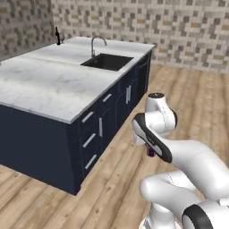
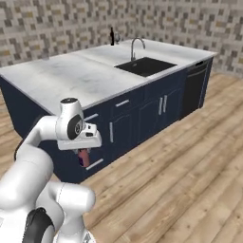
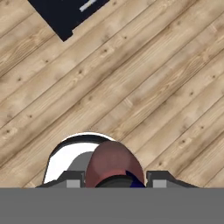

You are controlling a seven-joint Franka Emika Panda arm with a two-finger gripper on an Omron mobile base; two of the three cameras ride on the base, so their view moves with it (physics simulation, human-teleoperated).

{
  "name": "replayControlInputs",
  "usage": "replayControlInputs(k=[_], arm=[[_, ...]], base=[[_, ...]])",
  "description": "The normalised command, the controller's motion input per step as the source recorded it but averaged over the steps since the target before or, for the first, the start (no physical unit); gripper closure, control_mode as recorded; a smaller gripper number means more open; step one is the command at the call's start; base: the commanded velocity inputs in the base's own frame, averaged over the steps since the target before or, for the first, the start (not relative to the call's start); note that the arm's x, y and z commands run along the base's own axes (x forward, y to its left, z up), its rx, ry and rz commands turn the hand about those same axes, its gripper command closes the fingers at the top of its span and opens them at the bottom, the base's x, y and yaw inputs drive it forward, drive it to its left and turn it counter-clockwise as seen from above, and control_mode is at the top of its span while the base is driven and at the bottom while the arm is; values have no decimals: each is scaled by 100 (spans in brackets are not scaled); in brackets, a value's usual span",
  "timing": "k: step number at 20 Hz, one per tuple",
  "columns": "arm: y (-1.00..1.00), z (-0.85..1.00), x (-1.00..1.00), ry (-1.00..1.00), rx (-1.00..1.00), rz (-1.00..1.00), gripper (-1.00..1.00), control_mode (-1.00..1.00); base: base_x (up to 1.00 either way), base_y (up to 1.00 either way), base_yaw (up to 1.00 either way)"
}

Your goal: There is a wine glass and glass cup on the dining counter. Place the wine bottle next to the wine glass and the juice bottle next to the glass cup.

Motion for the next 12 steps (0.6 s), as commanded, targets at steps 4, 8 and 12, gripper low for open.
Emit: replayControlInputs(k=[4, 8, 12], arm=[[0, 0, 0, 0, 0, 0, 100, 100], [0, 0, 0, 0, 0, 0, 100, 100], [0, 0, 0, 0, 0, 0, 100, 100]], base=[[22, 88, 0], [21, 90, 0], [26, 84, -5]])
